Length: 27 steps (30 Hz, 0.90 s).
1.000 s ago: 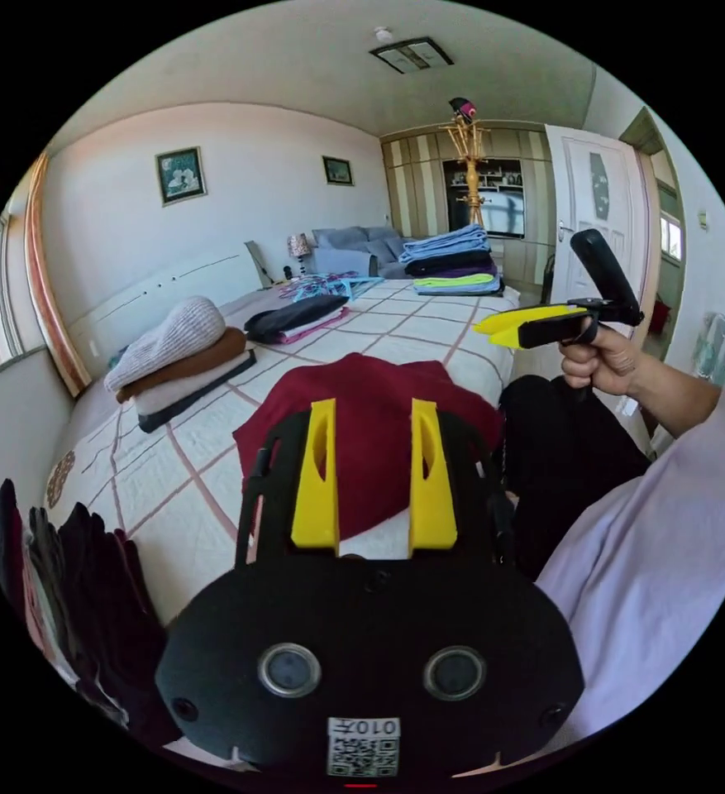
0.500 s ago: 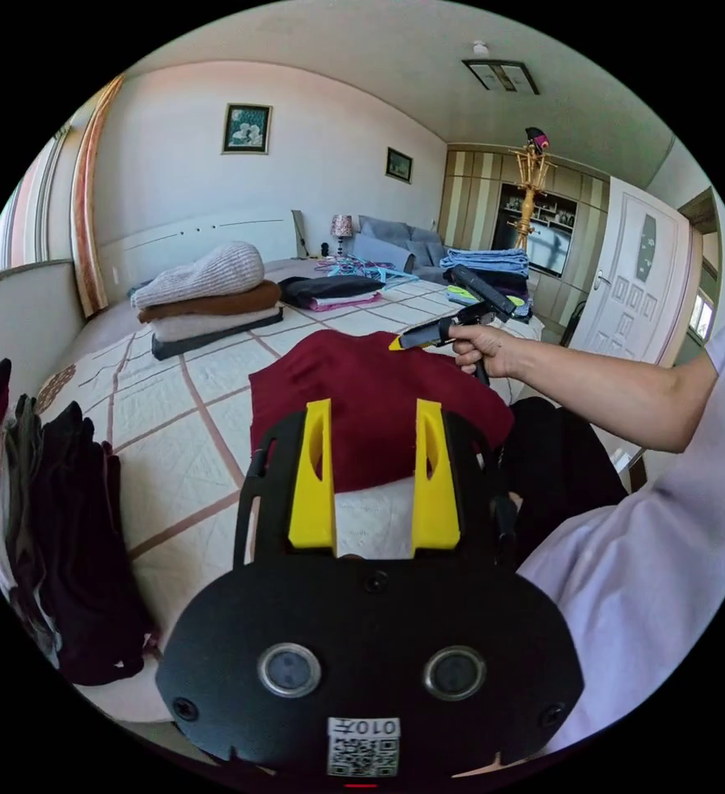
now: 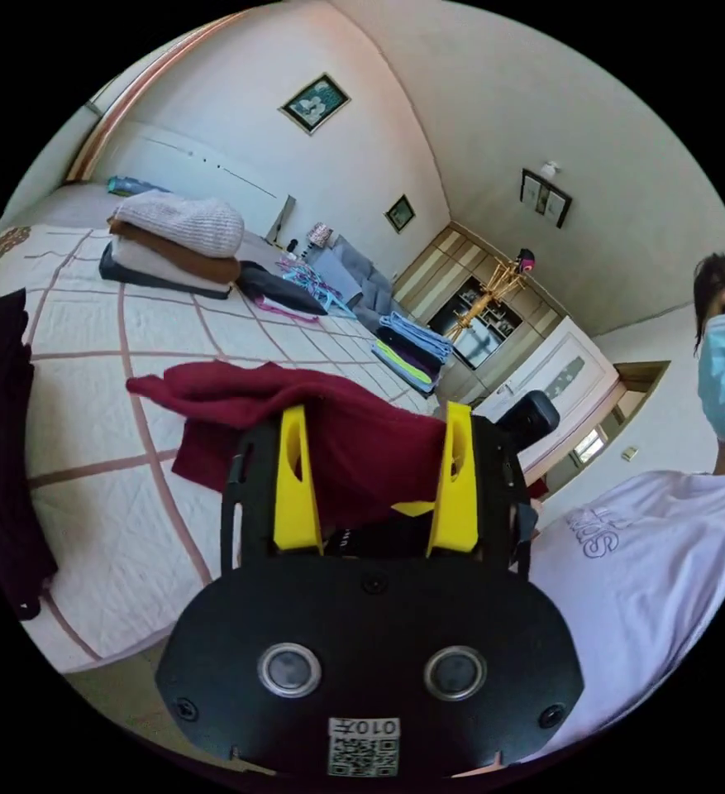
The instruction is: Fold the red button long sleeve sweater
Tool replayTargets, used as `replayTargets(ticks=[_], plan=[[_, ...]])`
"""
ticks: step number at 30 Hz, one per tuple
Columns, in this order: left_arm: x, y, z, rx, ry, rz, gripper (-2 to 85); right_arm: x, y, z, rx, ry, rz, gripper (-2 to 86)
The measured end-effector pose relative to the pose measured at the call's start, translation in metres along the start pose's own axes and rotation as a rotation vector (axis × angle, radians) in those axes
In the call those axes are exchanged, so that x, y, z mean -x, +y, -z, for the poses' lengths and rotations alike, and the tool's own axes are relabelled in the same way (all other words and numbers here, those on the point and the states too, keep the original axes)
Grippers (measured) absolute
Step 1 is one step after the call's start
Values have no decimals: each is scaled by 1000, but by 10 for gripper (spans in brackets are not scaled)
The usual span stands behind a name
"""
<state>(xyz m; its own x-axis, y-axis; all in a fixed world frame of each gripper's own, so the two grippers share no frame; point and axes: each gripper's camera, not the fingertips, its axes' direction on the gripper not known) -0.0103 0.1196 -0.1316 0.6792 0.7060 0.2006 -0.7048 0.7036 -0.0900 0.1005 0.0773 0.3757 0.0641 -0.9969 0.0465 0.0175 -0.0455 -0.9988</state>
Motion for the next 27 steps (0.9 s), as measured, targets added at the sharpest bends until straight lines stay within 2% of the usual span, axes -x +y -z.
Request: replayTargets(ticks=[2, 4, 7, 9, 11, 12, 15, 17, 20, 22, 24, 27], plan=[[17, 24, -2, 55, -60, 42, 133, 6, 3, -7, 61, -52, 42, 57], [28, 41, 5, 15, -44, 73, 113, -3, 7, 0, 103, -67, 22, 63], [38, 58, 17, -37, -52, 55, 100, -58, 34, 25, 146, 94, -245, 121], [41, 62, 24, -52, -67, 29, 98, -110, 80, 33, 325, 345, -518, 152], [42, 65, 34, -112, -48, -38, 98, -136, 119, 44, 335, 355, -738, 165], [41, 65, 37, -126, -36, -63, 98, -144, 142, 54, 234, 327, -865, 165], [42, 62, 37, -139, -12, -146, 97, -152, 180, 46, 181, 289, -1030, 161], [48, 57, 31, -131, 7, -151, 97, -149, 179, 26, 206, 235, -1030, 156], [56, 47, 25, -136, 21, -166, 96, -127, 152, 0, 353, 416, -966, 137], [61, 32, 20, -137, 21, -176, 96, -115, 137, -9, 364, 395, -941, 78], [65, 7, 13, -137, 19, -207, 96, -113, 121, -9, 394, 389, -878, 61], [52, -58, 9, -150, -2, -362, 96, -144, 107, 31, 268, 321, -869, 52]])
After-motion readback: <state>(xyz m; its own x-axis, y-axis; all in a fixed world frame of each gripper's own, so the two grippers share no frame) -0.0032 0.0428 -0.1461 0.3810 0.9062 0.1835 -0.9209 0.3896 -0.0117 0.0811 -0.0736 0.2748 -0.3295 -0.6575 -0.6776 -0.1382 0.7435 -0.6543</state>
